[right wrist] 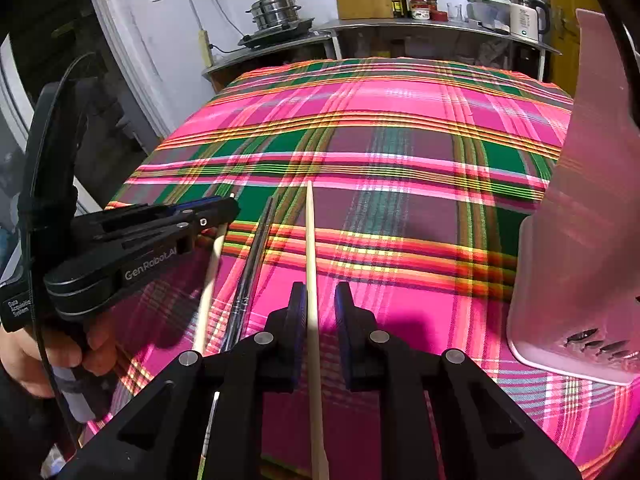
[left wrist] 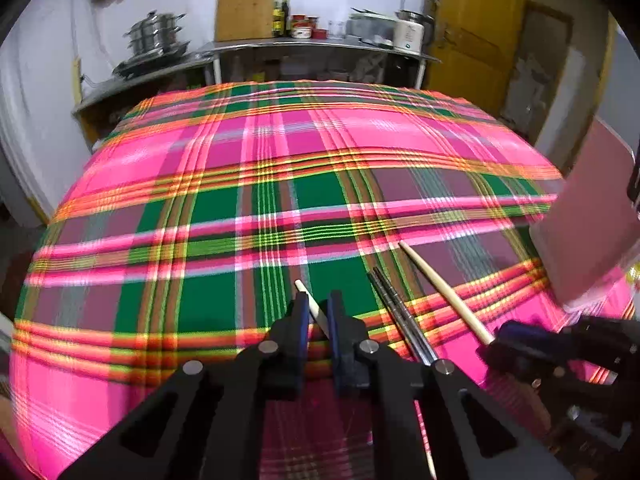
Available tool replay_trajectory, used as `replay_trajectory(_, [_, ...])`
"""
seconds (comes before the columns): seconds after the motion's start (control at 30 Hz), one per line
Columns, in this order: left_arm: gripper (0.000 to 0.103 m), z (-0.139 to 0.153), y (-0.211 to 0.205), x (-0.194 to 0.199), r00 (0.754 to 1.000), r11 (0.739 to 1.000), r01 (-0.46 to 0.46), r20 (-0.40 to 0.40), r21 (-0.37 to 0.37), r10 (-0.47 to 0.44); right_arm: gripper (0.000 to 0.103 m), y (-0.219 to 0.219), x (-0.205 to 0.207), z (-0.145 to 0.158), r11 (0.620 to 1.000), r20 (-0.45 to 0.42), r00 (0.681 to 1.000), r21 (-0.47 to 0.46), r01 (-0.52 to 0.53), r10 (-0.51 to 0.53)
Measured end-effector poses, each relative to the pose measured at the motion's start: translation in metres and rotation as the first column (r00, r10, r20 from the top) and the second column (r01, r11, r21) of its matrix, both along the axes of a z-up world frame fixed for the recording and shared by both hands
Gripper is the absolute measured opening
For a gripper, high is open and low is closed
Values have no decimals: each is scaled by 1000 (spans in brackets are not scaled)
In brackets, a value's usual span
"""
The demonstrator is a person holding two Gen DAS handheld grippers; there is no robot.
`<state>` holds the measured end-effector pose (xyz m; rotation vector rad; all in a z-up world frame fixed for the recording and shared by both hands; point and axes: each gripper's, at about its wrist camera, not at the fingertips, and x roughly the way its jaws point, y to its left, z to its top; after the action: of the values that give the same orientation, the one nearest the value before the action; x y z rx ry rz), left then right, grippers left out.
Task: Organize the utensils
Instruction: 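Close the left tool on a wooden chopstick while the right tool grasps another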
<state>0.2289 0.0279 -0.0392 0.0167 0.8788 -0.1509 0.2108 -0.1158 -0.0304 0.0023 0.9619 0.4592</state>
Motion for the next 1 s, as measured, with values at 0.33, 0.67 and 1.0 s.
replay_trajectory(0.33, [9,1,12,1,993,993,118,4,9,-118,15,25,22,3,997,11,998,-58,-59,60])
replay_trajectory(0.67, [10,-1,25,6,997,991,44,-55,-128,-52,15,45,60,-1,993,-9,997,-91,-75,75])
replay_trajectory(1.0, [10,-1,19,11,995,992,-40,-91,-123,29,10,56,76,-3,992,-28,997,-109,-70,68])
